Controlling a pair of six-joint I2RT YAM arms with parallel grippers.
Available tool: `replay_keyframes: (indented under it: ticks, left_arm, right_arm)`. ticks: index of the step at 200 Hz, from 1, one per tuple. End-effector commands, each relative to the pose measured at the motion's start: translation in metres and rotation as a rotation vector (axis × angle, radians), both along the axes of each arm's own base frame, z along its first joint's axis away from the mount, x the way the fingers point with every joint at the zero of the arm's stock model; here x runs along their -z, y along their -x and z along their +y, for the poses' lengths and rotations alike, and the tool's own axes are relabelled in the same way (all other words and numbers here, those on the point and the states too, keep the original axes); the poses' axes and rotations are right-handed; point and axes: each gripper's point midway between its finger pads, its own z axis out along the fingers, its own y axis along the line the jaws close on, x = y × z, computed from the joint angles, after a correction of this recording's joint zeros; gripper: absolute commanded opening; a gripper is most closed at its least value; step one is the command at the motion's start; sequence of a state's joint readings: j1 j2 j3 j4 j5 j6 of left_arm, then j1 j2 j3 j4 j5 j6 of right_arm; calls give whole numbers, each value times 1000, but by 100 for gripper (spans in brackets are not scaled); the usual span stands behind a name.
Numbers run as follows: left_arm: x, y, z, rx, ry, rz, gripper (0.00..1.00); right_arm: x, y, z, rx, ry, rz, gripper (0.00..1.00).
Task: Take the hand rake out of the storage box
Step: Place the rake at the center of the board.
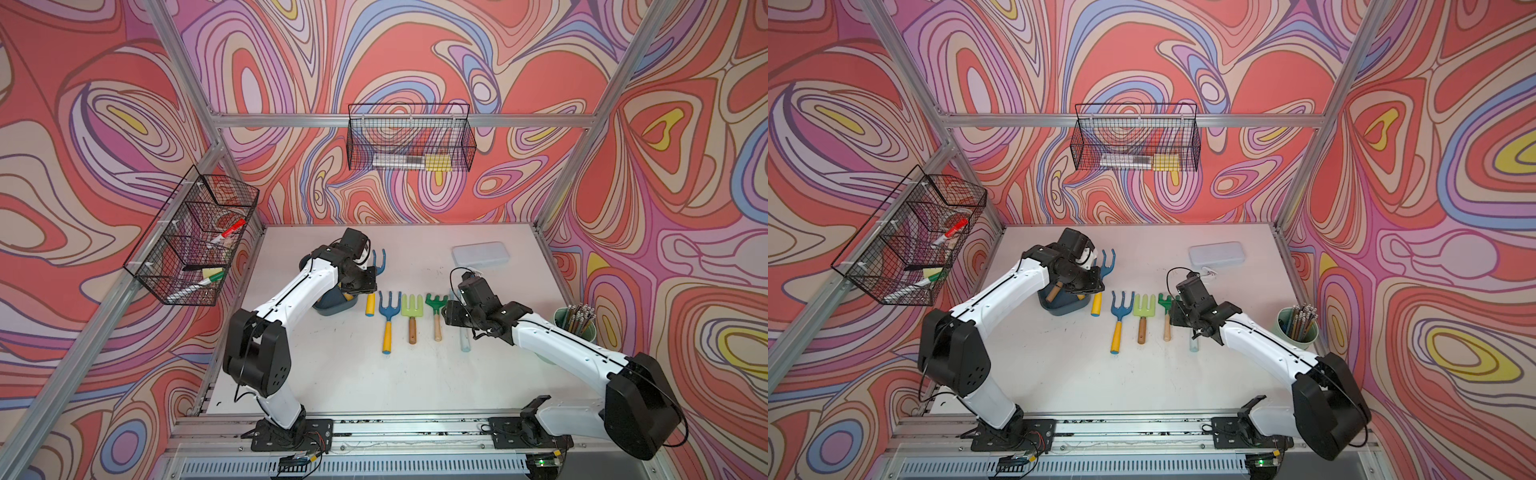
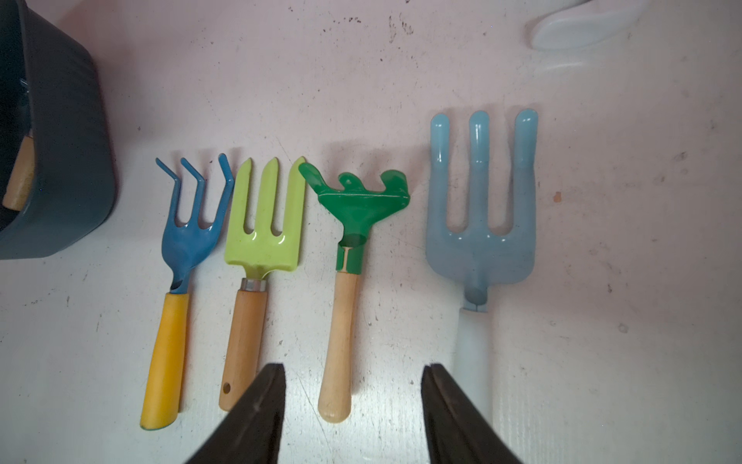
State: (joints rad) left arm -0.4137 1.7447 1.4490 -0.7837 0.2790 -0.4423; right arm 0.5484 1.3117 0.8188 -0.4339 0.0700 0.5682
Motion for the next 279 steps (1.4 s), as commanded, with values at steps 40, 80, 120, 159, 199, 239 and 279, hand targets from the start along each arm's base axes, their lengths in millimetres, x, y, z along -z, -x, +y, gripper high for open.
replay_keyframes:
  ticks: [40,80,120,159,199,239,279]
  left_arm:
    - [40,-57,-5,-36,-115,4,9]
    - [62,-69,24,-108,-160,46,8]
    - [73,-61,56,-163,-184,79,8]
    - [68,-48,87,-197,-259,95,7]
    - [61,-34,100,-222,-265,95,7]
    - [51,-2,79,-159,-262,101,6]
    - [58,40,63,-124,-258,116,6]
  right_arm:
    - [-9,2,-1,10,-1,-17,56]
    - [-4,4,-3,11,8,-9,56]
    - [-4,0,1,5,0,-11,56]
    - [-6,-5,7,-6,-11,-15,56]
    - [-6,-5,8,-13,-8,-16,56]
    - [-7,-2,6,-11,-1,-20,56]
    - [-8,-1,3,-9,7,-24,56]
